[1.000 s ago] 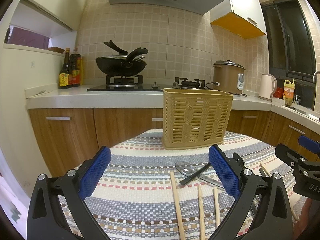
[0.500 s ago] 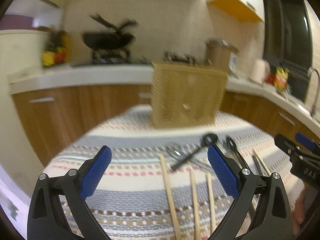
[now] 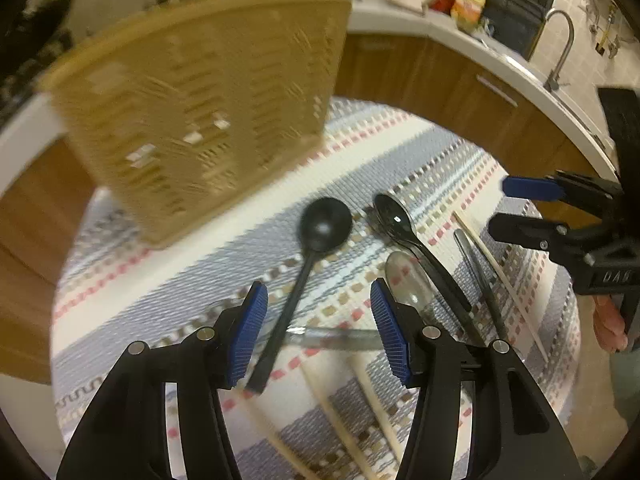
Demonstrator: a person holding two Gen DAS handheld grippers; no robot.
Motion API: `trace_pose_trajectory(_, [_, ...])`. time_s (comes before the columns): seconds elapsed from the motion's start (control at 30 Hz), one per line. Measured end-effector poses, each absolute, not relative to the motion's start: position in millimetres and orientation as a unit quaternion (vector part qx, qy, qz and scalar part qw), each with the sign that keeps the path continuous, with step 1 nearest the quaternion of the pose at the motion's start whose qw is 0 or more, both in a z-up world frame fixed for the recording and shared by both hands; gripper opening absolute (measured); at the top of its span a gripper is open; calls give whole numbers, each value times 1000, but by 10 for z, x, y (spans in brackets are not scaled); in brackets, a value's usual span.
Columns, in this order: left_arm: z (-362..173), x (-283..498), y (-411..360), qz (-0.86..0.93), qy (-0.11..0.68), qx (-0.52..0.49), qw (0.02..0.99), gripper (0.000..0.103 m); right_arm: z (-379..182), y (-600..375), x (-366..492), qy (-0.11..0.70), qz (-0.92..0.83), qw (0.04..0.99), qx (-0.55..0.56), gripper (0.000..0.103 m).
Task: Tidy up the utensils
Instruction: 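Grasp a black plastic spoon with the left tool while the right tool grasps a clear spoon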
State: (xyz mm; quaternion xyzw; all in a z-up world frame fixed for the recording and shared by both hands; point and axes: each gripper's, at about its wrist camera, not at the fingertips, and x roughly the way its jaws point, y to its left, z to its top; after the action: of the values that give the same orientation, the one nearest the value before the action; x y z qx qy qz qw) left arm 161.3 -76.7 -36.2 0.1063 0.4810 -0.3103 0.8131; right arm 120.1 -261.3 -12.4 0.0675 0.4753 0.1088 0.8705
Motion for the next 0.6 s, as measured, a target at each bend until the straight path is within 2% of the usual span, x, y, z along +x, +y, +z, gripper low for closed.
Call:
trace_pose_trajectory(0.07, [-422,1674,-856,-317,488,111,805,52,-175,-2629,1355,497,132,853,92,62])
trace_pose_trajectory(0.17, [-528,1781,-978,-304,501,125,801,44,-216,-2613,1476,512,138,842,102,58])
trace_pose_trajectory(0.43, [-666,2006,-1136,-283,516,131,798,37,-295,-2501,1668,537,149,823,108,58])
trace_pose_trajectory(0.47, [-669,2012,-1142,-278,514,133,800,28,-307,-2481,1663,540,152,821,107,58])
trace_pose_trajectory(0.5, [-681,2017,-1161,-264,509,143,807,14,-315,-2474,1644,543,157,818,110,58])
trace_pose_trajectory(0.57, [-666,2015,-1111,-251,505,146,813,4,-317,-2455,1583,546,176,810,121,58])
trace_pose_trajectory(0.6, [-651,2024,-1072,-256,508,128,812,4,-326,-2442,1559,547,183,807,126,58])
